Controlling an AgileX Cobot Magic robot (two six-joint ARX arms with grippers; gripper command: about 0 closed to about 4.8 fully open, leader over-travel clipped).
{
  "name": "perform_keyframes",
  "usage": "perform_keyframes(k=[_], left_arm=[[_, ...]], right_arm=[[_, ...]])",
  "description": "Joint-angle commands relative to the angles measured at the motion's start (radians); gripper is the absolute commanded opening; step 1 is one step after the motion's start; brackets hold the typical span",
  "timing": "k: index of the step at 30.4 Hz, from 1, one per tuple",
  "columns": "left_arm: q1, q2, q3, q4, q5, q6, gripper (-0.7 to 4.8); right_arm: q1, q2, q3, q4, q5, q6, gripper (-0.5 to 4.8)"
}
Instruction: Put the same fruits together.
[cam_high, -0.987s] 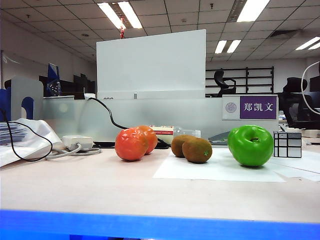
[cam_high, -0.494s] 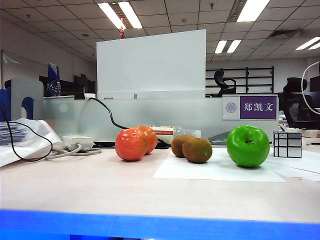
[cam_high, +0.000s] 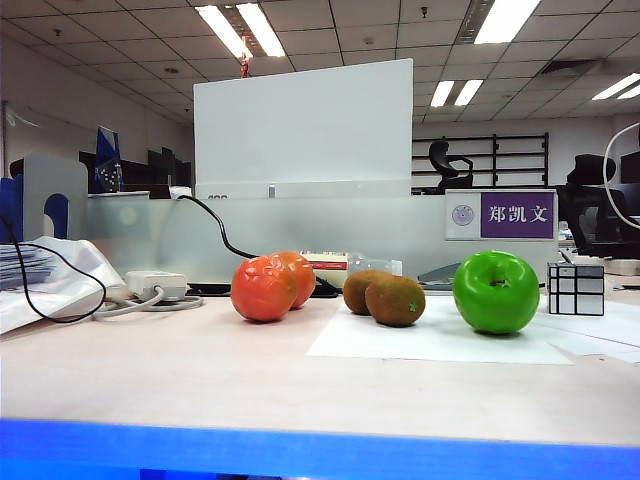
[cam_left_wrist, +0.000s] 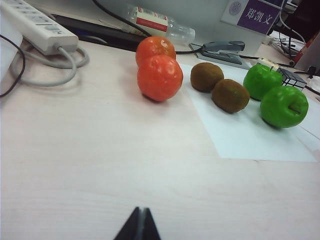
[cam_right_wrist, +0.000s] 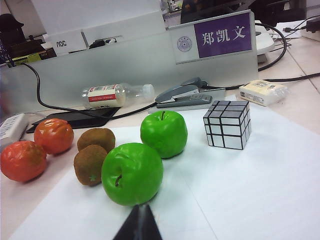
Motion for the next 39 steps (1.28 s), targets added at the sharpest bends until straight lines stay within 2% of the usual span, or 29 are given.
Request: perform_keyframes(k=[1, 2, 4, 5, 7, 11, 15, 39], left_arm=[[0.002, -0.002, 0.003, 0.003, -0.057, 0.024, 0.04], [0.002, -0.002, 0.003, 0.003, -0.058, 0.031, 0.04], [0.006, -0.002, 0.003, 0.017, -0.079, 0.14, 0.04], [0.041, -0.002, -0.003, 0.04, -0.082, 0.198, 0.04], [0.122, -0.002, -0.027, 0.115, -0.09, 0.206, 0.04], [0.269, -0.002, -0.027, 0.159, -0.086, 0.233, 0.04], [0.339, -0.002, -0.027, 0.166, -0.086, 0.233, 0.04], [0.338, -0.002, -0.027, 0.159, -0.086, 0.236, 0.04]], right_arm=[[0.0, -0.002, -0.005, 0.009, 0.001, 0.003, -0.08], [0.0, -0.002, -0.005, 0.009, 0.001, 0.003, -0.08], [0.0, -0.002, -0.005, 0.005, 0.001, 0.003, -0.08], [0.0, -0.002, -0.005, 0.001, 0.001, 0.003, -0.08], [0.0, -0.002, -0.005, -0.008, 0.002, 0.003, -0.08], [-0.001, -0.002, -0.005, -0.009, 0.001, 0.003, -0.08], [-0.001, -0.002, -0.005, -0.009, 0.001, 0.003, -0.08], [-0.001, -0.002, -0.005, -0.009, 0.001, 0.003, -0.08]])
